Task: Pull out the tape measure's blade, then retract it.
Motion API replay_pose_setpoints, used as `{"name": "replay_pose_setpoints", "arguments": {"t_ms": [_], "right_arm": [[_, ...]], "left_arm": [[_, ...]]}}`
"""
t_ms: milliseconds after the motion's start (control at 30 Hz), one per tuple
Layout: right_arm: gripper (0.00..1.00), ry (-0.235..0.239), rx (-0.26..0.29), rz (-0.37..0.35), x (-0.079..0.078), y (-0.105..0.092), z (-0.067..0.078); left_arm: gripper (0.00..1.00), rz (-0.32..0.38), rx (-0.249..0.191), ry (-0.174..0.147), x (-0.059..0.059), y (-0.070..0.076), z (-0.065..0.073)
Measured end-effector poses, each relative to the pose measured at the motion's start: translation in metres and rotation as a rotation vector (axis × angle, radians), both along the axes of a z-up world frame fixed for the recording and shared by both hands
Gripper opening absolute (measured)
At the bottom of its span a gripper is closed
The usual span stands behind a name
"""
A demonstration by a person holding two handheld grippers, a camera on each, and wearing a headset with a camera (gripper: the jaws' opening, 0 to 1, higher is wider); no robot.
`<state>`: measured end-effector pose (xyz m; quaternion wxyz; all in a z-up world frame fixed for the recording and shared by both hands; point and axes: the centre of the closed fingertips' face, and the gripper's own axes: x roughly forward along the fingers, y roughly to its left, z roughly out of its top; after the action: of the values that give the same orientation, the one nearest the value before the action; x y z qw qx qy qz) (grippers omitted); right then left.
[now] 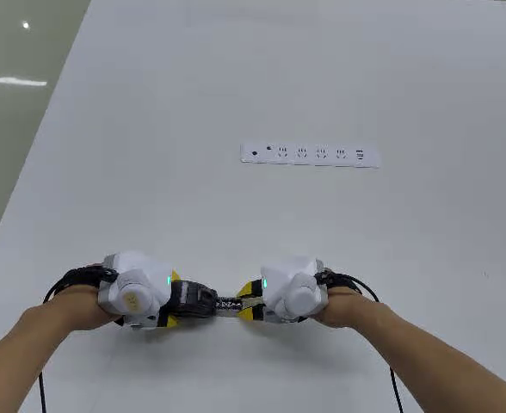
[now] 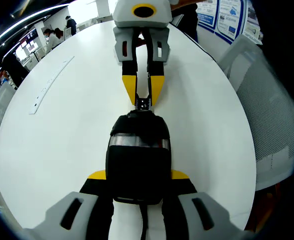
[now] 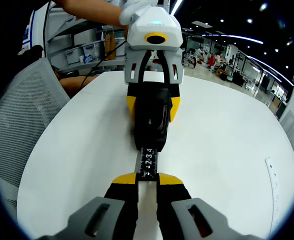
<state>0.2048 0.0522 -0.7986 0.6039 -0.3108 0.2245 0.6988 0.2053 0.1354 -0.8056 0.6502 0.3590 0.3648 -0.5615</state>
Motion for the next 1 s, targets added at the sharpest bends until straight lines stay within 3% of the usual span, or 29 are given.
{"name": "replay_pose_setpoints", "arguments": {"t_ms": [1000], "right_arm": [[0.12, -0.007, -0.02, 0.001, 0.002, -0.016, 0.001]], "left_arm": [[0.32, 0.004, 0.003, -0.001, 0.0, 0.0, 0.001]]}}
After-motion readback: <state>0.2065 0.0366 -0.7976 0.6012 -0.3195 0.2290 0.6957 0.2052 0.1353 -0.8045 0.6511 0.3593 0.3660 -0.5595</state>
